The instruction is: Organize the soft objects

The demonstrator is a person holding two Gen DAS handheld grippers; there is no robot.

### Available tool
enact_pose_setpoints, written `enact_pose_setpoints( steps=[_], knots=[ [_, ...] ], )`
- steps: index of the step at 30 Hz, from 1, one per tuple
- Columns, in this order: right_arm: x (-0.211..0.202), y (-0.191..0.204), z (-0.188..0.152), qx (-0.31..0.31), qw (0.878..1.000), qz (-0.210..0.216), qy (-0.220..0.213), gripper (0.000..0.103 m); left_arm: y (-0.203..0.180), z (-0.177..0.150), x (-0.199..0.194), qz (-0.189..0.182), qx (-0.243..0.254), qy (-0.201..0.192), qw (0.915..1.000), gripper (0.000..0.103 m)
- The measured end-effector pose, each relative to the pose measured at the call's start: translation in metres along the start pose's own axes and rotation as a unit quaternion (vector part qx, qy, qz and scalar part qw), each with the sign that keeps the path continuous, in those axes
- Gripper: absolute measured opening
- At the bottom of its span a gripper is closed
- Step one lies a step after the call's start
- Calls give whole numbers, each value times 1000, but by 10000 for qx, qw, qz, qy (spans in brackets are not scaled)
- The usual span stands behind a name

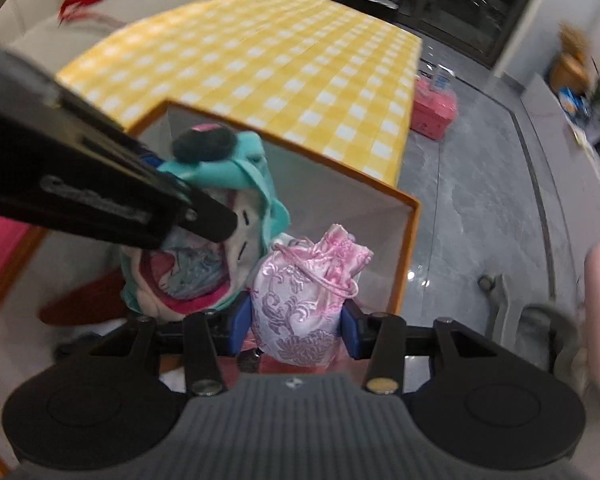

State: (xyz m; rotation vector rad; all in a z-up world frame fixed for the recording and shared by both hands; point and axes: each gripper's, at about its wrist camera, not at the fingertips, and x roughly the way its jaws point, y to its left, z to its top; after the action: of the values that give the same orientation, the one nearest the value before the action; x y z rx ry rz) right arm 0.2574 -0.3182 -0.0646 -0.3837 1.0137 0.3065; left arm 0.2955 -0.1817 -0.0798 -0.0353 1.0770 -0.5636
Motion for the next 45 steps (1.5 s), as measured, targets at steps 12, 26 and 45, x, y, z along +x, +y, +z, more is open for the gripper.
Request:
enact_pose_setpoints(
  steps=[12,26,45],
  knots=[
    [16,6,5,-598,9978,-248,132,54,4,5,10,249,-131,80,9996,39],
    [-40,11,5,-116,9997,-224,50,58,-11,0,-60,289,93,-606,9977,55],
    [-189,104,-44,1143,9826,-28,-1463,64,-32,-125,-213,472,572,-2027,9764,55]
  ],
)
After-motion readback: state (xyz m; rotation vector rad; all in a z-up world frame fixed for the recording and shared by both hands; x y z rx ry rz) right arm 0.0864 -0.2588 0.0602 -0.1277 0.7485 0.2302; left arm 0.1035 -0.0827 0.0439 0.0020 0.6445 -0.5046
